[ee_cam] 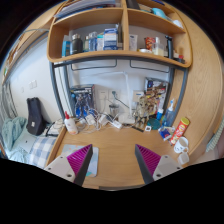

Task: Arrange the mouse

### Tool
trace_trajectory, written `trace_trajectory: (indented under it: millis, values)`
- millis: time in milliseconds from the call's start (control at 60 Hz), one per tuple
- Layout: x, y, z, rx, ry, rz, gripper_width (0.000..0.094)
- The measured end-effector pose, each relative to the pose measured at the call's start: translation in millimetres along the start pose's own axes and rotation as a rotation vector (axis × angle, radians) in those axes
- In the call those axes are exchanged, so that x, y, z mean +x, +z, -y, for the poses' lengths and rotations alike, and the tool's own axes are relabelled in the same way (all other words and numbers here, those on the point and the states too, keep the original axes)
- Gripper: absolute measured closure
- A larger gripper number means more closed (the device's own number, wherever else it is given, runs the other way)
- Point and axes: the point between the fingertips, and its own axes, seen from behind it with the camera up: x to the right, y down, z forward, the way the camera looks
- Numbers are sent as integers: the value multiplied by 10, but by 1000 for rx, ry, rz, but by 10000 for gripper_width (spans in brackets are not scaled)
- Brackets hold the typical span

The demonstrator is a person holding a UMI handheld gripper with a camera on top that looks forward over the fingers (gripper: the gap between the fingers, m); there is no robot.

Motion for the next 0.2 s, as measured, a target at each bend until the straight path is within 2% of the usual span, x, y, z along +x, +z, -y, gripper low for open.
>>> trace_trajectory:
  millis: [200]
  values:
    - [300,-133,1,33,-4,-6,88]
